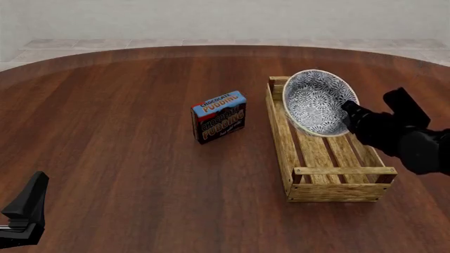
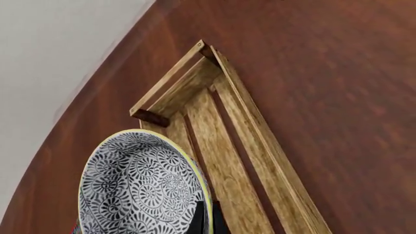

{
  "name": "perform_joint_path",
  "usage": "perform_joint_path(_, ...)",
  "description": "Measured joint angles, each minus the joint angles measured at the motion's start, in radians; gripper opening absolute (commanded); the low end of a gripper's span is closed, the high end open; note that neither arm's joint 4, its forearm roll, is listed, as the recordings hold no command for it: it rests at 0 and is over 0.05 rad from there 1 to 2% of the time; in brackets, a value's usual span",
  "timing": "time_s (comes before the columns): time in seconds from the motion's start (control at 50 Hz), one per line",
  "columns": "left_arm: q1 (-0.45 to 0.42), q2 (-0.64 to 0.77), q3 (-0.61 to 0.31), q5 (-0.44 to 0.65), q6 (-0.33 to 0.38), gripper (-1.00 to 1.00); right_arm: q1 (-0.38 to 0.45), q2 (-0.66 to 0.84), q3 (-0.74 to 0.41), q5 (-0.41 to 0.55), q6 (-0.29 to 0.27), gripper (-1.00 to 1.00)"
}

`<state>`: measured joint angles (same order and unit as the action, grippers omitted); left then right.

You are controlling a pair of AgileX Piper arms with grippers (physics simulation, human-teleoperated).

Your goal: Pick up the bowl on the left and put it in the tray.

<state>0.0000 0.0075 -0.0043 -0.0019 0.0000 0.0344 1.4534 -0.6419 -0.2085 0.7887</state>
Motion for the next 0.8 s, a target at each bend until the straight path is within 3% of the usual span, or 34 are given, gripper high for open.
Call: perform_joint_path(0.8, 0.0, 0.0, 0.0, 0.0, 0.0, 1.0, -0.031, 0.048, 0.005, -0.034, 0.007, -1.0)
